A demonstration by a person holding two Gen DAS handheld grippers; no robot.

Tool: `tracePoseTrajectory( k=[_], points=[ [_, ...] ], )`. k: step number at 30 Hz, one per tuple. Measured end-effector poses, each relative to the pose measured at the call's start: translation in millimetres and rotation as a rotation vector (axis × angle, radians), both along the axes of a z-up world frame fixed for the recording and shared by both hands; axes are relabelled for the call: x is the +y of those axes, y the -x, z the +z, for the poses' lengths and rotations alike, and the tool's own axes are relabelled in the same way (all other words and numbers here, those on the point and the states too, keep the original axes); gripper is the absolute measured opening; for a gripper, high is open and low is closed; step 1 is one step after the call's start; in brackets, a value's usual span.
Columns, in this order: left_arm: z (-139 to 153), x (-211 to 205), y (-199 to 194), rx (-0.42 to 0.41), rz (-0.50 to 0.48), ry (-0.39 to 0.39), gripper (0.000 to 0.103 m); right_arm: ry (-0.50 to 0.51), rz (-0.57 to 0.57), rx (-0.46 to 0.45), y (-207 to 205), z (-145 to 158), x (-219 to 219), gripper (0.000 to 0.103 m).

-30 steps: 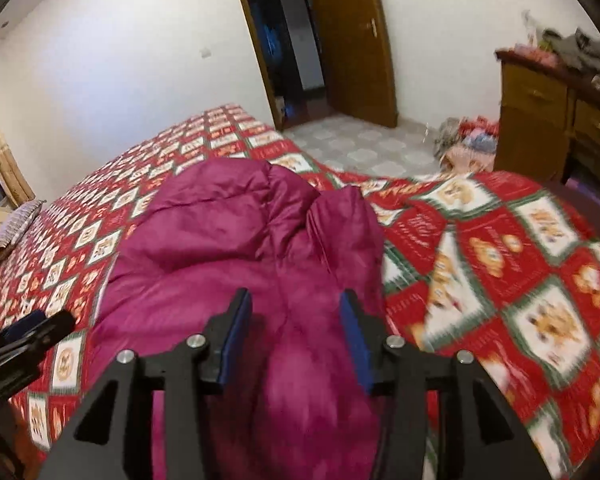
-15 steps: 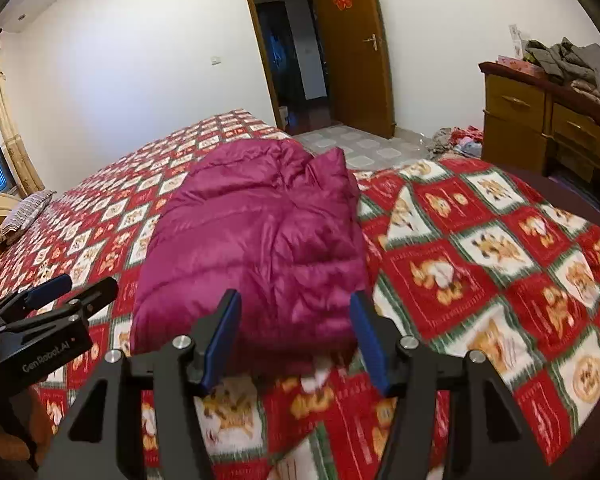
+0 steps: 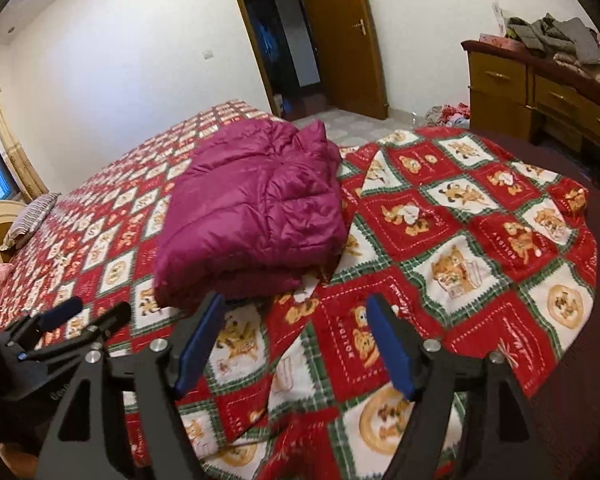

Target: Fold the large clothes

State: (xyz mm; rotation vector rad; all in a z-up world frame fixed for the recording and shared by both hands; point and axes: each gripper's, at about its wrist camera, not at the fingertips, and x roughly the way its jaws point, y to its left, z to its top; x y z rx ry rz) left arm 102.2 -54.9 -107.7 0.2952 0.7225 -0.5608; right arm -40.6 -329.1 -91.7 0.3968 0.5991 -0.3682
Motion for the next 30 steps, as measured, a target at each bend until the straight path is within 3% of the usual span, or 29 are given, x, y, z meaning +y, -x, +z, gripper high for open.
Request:
tracePoseTrajectory(
  k=[11, 19, 30],
  points=[
    [22, 17, 36, -0.011, 0.038, -0.019, 0.076, 0.023, 0.009, -0.086, 35, 33, 14, 0.081],
    [72, 33, 66, -0.212, 0.079, 0.061, 0.076, 0.067, -0.027, -0.213, 59, 69, 14, 0.083],
    [117, 55, 90, -0.345, 0.084, 0.205, 0.087, 0.215, -0.080, -0.394, 92, 109, 31, 0.096]
  ],
)
